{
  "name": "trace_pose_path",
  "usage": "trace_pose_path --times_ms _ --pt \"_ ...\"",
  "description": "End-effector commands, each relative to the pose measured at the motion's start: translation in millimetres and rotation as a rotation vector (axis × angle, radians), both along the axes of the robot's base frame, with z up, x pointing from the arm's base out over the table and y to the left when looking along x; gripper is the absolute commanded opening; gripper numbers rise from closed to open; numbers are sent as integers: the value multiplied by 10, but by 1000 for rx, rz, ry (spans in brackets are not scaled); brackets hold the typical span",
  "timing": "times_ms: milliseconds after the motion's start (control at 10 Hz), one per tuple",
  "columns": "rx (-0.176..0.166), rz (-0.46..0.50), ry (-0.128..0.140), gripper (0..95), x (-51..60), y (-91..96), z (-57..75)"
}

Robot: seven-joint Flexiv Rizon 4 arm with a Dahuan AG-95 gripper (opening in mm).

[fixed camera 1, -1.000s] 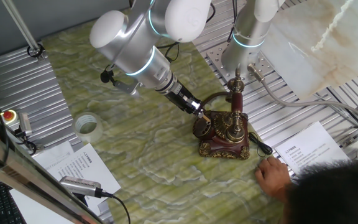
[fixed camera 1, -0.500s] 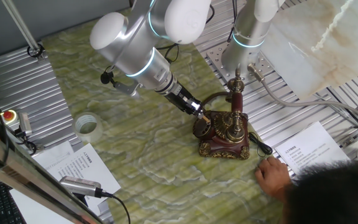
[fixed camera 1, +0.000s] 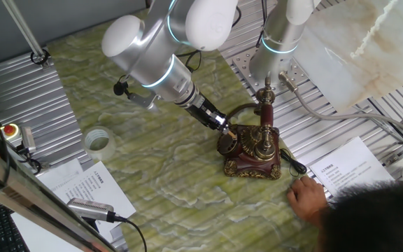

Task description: Dial a number on an old rotary phone

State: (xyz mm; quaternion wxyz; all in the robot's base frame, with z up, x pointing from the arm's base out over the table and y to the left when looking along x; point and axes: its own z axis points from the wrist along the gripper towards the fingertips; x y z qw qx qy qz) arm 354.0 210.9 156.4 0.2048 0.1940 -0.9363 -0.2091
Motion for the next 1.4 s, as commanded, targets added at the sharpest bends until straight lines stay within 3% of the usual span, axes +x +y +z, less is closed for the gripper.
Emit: trace_pose_path --times_ms 100,1400 --pt "-1 1 -2 0 -1 4 -14" --pt "4 0 -17 0 -30 38 -55"
